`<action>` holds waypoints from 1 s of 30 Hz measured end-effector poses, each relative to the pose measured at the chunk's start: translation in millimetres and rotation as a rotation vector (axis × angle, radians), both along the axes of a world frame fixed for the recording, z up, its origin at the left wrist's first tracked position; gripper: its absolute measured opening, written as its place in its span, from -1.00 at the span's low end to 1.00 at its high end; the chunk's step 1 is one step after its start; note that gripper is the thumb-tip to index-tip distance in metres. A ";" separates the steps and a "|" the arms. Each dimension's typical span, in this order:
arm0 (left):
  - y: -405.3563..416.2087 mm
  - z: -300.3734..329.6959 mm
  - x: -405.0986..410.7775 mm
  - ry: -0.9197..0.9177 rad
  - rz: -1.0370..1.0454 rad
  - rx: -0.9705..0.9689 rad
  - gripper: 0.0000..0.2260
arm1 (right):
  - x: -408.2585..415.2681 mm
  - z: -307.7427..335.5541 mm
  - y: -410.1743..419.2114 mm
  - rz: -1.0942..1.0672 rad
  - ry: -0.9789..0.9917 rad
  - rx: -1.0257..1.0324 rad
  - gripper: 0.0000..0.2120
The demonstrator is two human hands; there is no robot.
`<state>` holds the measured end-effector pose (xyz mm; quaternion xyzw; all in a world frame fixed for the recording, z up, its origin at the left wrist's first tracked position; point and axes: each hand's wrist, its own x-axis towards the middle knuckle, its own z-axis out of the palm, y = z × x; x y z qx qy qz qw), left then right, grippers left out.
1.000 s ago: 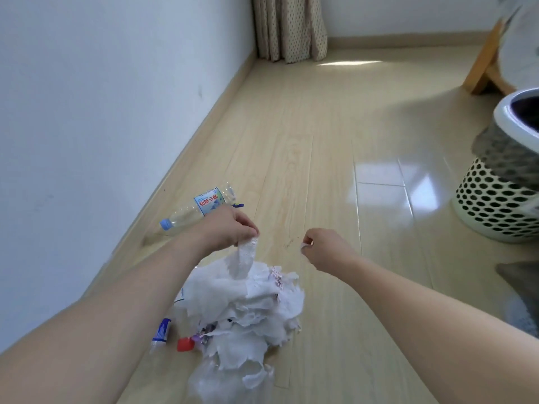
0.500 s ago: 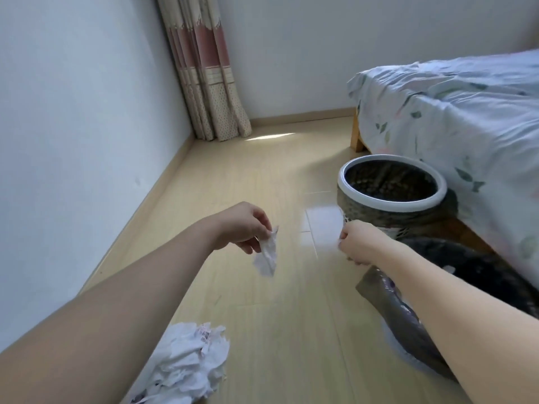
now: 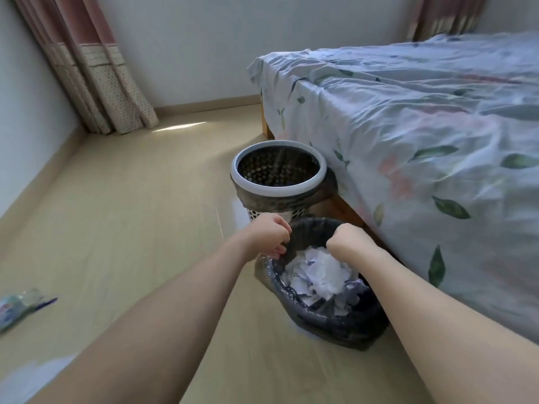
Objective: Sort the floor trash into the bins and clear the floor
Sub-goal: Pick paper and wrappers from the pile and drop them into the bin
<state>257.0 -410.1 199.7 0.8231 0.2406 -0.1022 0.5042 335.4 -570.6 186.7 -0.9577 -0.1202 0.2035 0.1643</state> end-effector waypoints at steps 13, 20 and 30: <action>284.7 17.3 -343.3 0.240 0.448 0.375 -0.86 | -228.7 -17.3 278.9 0.764 -0.069 0.120 -0.70; 315.4 -90.2 -494.5 0.474 0.295 0.351 -0.72 | -367.5 -90.5 369.3 0.938 0.175 0.044 -0.65; 340.0 -133.4 -478.6 0.363 0.036 0.455 -0.88 | -386.5 -152.1 380.6 0.707 0.256 0.034 -0.58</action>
